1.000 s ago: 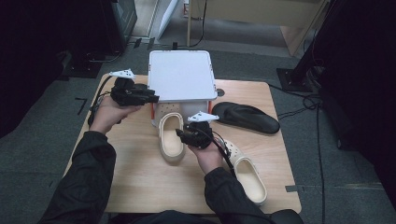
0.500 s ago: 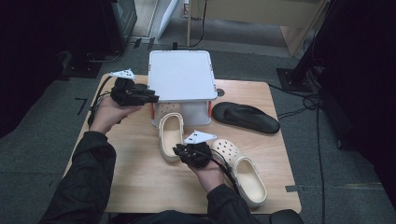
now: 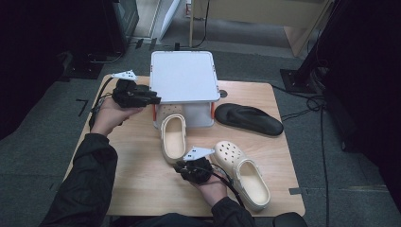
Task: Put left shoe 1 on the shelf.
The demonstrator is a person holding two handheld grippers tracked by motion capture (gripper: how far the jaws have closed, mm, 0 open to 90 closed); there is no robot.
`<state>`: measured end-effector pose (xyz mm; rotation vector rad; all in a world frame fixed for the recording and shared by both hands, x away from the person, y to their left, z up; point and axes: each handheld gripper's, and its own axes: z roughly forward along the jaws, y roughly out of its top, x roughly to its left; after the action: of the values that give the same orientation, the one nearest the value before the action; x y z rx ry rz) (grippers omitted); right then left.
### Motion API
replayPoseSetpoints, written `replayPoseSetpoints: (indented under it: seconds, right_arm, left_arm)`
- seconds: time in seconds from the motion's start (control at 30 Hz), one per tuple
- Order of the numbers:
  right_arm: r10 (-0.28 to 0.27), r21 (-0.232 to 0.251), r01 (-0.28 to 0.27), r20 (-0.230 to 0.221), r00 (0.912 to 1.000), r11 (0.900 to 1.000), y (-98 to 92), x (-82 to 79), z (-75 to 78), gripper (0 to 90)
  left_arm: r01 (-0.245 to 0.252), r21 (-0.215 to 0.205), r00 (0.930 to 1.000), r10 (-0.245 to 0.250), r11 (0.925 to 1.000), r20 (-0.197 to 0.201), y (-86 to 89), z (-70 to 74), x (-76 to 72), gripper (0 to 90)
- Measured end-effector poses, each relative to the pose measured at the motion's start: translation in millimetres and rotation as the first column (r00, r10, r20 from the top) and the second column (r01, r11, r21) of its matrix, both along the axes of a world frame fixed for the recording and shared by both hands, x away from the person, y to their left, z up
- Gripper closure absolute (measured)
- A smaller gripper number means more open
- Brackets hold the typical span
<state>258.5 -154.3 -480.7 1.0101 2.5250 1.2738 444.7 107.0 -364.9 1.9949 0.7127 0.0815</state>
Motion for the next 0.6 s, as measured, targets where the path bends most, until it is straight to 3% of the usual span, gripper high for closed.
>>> replayPoseSetpoints:
  seconds: [0.2,0.47,0.6]
  right_arm:
    - [-0.025,-0.001,0.025,0.001,0.9997,1.0,3.0,10.0,-6.1,76.8]
    - [-0.013,0.011,0.013,0.036,0.9993,1.0,9.9,20.1,4.4,79.7]
    - [-0.011,0.011,0.01,0.026,0.9996,1.0,14.3,22.1,5.7,80.3]
  left_arm:
    - [0.005,-0.002,1.0,-0.005,1.0,0.004,0.6,-0.5,0.3,61.0]
    - [-0.001,-0.012,0.9999,0.001,0.9999,0.01,0.7,-1.7,-0.6,61.1]
    - [-0.002,-0.01,0.9999,0.002,1.0,0.012,0.8,-1.5,-0.7,61.3]
